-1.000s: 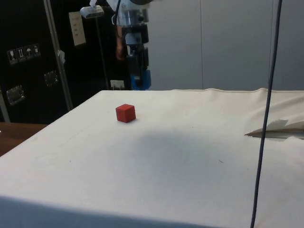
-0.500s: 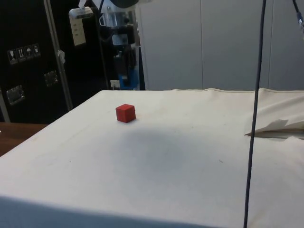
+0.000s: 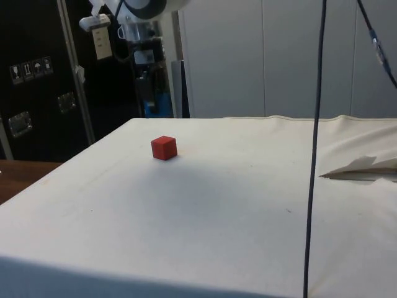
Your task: Stack the two cubes.
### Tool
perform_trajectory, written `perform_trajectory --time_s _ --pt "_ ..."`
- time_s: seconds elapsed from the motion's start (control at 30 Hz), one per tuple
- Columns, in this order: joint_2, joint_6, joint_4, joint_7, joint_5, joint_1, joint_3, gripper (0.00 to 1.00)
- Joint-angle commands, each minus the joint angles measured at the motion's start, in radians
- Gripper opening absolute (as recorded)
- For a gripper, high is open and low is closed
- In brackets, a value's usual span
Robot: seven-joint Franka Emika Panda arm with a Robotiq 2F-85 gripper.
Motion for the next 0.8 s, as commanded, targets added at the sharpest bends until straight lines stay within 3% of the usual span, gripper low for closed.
perform_trajectory --time_s 0.0,0.3,0.77 --pt "0.02 -0.016 0.027 -0.006 0.002 -0.005 -0.001 0.0" --pt "0.084 -0.031 0.106 -0.003 -0.006 -0.003 -0.02 0.0" --pt "0.101 -0.007 0.11 -0.006 -0.001 -0.004 -0.025 0.0"
